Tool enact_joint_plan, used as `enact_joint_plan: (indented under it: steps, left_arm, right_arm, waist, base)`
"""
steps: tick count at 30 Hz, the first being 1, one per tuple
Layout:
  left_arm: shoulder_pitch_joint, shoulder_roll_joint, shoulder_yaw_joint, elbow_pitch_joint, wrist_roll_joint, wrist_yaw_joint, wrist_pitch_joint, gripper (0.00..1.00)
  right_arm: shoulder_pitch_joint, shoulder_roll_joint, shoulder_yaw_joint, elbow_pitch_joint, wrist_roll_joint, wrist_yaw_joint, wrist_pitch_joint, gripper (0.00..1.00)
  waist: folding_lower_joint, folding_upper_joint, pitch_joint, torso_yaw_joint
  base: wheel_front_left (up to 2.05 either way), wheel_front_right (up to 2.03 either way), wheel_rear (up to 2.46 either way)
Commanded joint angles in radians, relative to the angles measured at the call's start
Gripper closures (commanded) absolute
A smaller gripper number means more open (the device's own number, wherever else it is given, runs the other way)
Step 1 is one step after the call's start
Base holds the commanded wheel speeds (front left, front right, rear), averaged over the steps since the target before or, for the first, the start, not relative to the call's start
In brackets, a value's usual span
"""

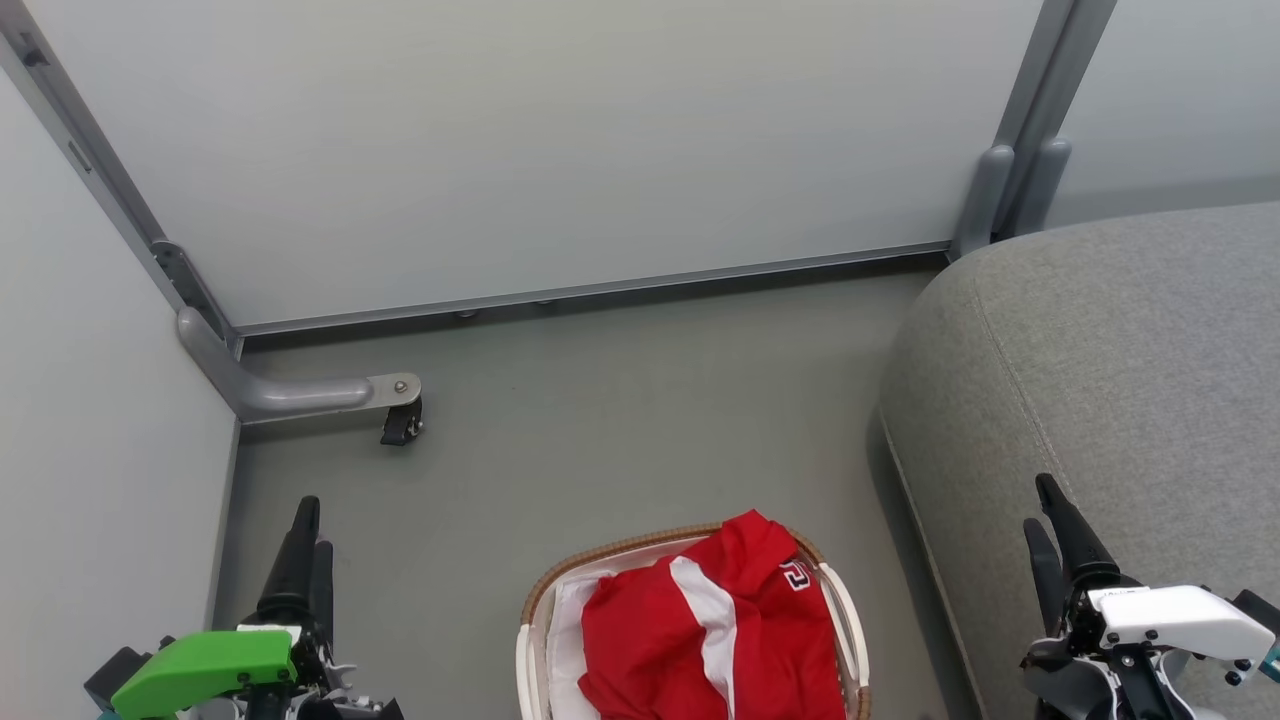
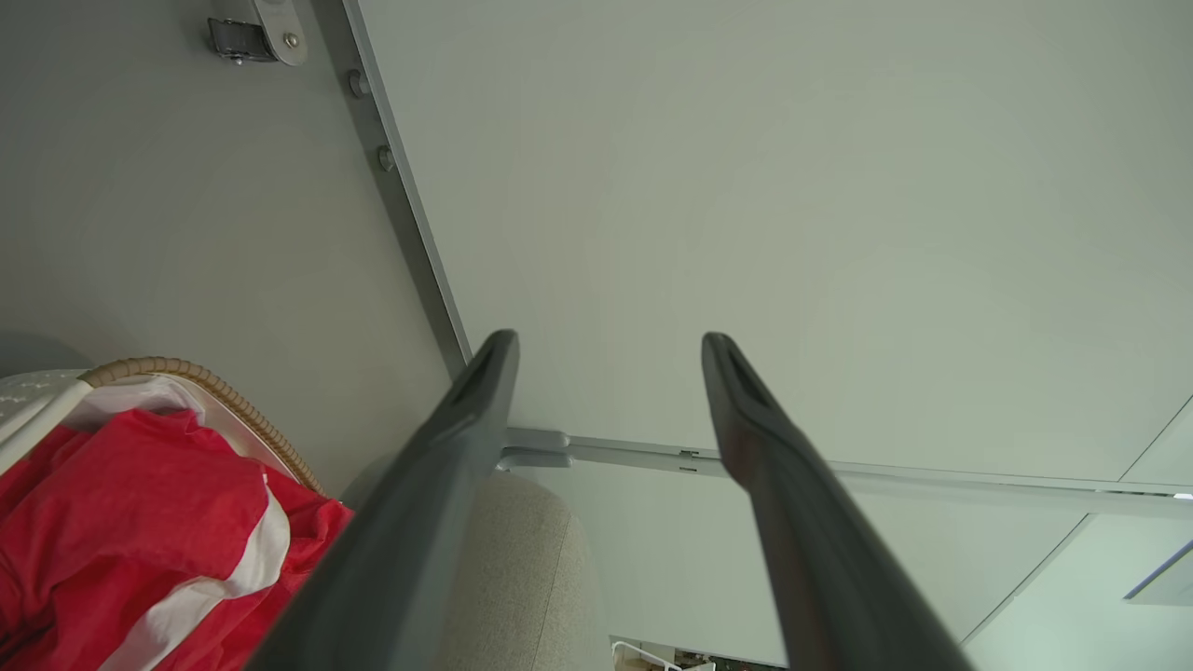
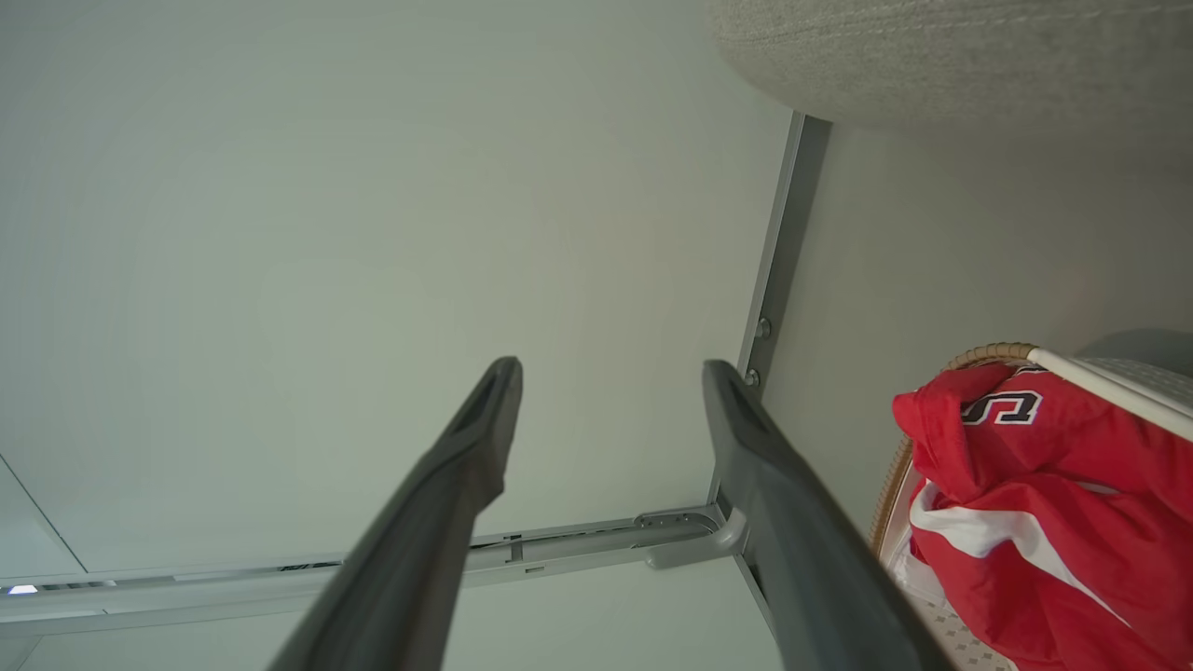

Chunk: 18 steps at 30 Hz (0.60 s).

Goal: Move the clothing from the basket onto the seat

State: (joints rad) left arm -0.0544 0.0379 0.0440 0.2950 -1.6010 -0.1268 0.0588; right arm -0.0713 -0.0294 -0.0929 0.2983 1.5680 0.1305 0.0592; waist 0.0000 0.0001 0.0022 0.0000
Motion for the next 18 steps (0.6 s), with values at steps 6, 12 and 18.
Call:
enact_joint_plan:
  steps: [6,12,18]
  left_arm:
    - [-0.011,0.005,-0.012,-0.031,0.067,-0.002,-0.036,0.0]
    - [-0.01,0.006,-0.017,-0.049,0.148,-0.002,-0.061,0.0]
    - [-0.01,0.007,-0.033,-0.067,0.25,-0.002,-0.084,0.0]
  right_arm:
    - [-0.006,-0.01,-0.013,-0.01,-0.071,0.0,-0.035,0.0]
    - [-0.004,-0.011,-0.025,-0.031,-0.182,0.0,-0.06,0.0]
    - [0.001,-0.013,-0.027,-0.073,-0.329,0.0,-0.084,0.0]
  waist:
    - [0.0,-0.0001,-0.001,0.0]
    - [0.0,-0.0001,-0.003,-0.001]
    - [0.0,-0.0001,-0.004,-0.001]
  base:
    - [0.0,0.0,0.0]
    - [0.0,0.0,0.0]
    - [0.0,0.0,0.0]
